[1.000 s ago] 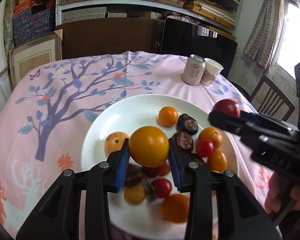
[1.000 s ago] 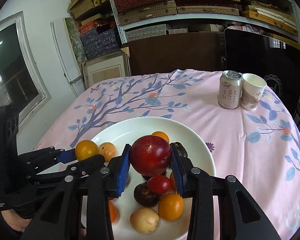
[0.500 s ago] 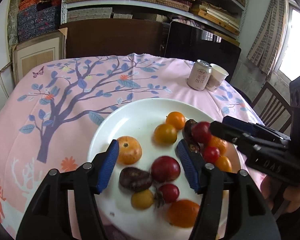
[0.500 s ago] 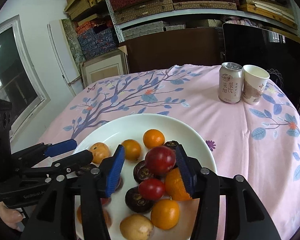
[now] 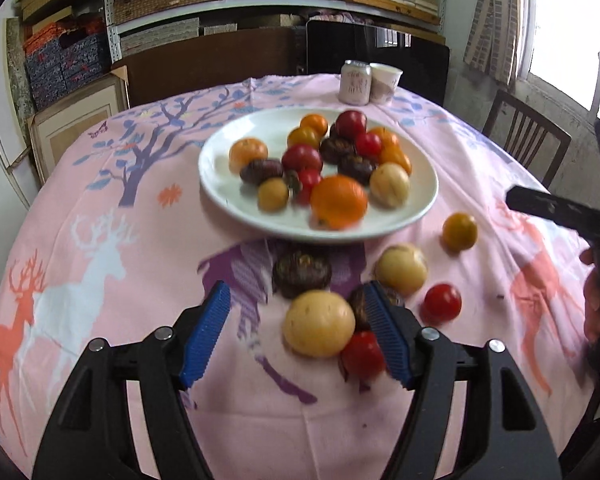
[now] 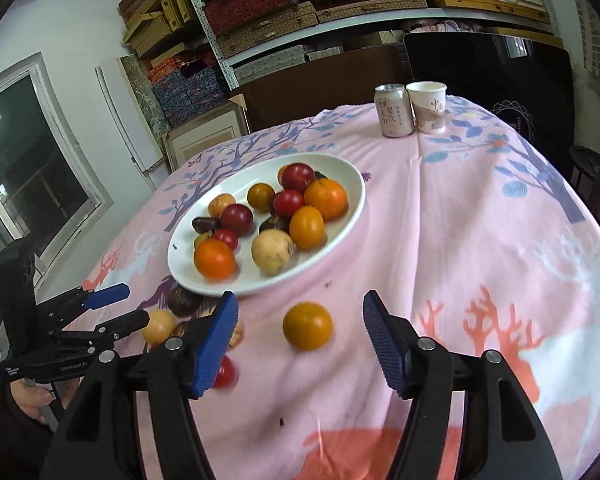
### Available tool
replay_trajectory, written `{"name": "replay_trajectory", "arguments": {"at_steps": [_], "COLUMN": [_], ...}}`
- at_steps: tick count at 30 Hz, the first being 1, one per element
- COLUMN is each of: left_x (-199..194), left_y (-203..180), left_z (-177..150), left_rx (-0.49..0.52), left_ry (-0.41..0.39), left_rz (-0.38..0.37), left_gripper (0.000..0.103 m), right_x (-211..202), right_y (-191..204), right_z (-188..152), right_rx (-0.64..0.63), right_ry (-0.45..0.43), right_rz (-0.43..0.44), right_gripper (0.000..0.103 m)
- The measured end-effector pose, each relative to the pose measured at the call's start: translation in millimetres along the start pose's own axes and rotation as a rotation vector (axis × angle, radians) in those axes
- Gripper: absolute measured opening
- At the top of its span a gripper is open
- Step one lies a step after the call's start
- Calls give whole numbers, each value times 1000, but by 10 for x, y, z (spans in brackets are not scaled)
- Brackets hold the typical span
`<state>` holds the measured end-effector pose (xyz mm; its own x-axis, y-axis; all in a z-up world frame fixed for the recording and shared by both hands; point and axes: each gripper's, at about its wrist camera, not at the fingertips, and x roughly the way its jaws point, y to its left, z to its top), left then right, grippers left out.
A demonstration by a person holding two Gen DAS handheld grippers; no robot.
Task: Organize fruits
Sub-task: 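Grasp a pale yellow round fruit with the left gripper, then grasp a tangerine with the right gripper while the left gripper holds the pale fruit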
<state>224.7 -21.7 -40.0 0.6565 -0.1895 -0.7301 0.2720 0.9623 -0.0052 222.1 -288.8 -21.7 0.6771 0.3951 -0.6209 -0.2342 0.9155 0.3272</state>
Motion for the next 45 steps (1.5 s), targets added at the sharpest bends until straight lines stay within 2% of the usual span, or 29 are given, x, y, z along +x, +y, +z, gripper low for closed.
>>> {"name": "replay_trajectory", "arguments": {"at_steps": [4,5,10,14,16,21,25,28,30,33,40,45], "left_x": [83,103,226,207,241,269,313,312,299,280,81,-22], "left_y": [28,9,-24,40,39,50,127,112,92,77,170,269], "left_z": [-59,-59,-94,-100,-106,-104,-122,-119,-122,-119,-102,-100], "left_rx": [-44,-43,-42,-78,-81,-92,-136,-130,-120,-113,-150,-192], "left_ry": [11,13,42,22,36,46,62,60,54,46,-53,-100], "left_rz": [-20,-23,-38,-45,-64,-78,-79,-75,-82,-76,-50,-41], "left_gripper": [66,62,54,51,43,44,53,52,45,43,43,43], "right_x": [22,41,70,101,107,100,98,96,100,98,102,157], "right_y": [-83,-107,-276,-302,-277,-274,-269,-278,-286,-296,-273,-132], "right_z": [-261,-288,-305,-327,-333,-337,-337,-338,-337,-341,-340,-291], "right_rx": [61,76,166,180,172,169,169,172,174,175,164,87], "right_ry": [15,28,40,54,58,58,59,60,61,60,67,92], "right_rz": [13,11,56,61,61,62,59,56,54,52,33,-54], "right_gripper": [66,66,66,66,66,66,66,66,66,66,66,66]}}
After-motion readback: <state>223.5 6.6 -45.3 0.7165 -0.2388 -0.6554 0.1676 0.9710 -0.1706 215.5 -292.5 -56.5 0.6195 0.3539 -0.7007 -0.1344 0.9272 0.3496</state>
